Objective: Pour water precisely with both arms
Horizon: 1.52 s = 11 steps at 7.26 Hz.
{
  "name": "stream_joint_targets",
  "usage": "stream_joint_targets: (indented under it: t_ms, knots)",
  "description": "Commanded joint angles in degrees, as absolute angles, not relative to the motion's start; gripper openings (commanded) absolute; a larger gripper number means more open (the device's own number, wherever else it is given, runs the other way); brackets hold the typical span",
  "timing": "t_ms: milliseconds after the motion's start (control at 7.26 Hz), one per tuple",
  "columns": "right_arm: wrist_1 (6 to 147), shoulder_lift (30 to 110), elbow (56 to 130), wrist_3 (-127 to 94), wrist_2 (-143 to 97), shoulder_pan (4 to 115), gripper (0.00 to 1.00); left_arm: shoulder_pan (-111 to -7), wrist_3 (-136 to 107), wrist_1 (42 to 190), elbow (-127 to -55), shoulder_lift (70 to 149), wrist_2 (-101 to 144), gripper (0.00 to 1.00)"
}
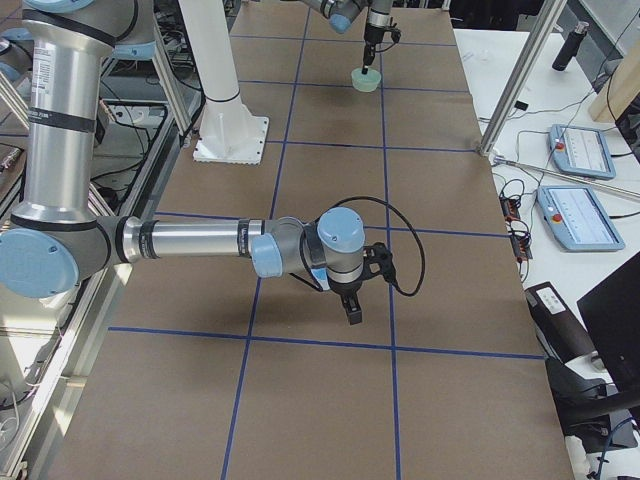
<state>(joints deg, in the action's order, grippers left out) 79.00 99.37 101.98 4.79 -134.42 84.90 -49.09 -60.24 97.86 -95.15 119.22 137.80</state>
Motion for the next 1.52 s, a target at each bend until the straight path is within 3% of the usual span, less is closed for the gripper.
stream_joint_targets:
  t_ms: [0,413,965,1240,1378]
  knots:
    - [78.6,99.4,102.0,4.7,-134.3,84.9,1.00,-35.2,-70.2,97.7,-93.9,127.4,124.2,0.00]
    - [78.6,99.5,102.0,4.5,-134.6,84.9,1.00,-29.5,-72.7,98.1,-86.7,134.1,118.1,0.00]
    - [78.3,99.5,102.0,4.6,-134.6,84.9,1.00,-29.5,-72.6,98.2,-85.3,135.0,118.0,0.00]
    - [78.3,99.5,102.0,4.6,-134.6,84.9,1.00,-29.5,-72.6,98.3,-85.3,134.7,118.0,0.07]
    - [78.3,99.5,102.0,4.6,-134.6,84.9,1.00,-29.5,-72.7,98.3,-85.2,134.6,118.0,0.16]
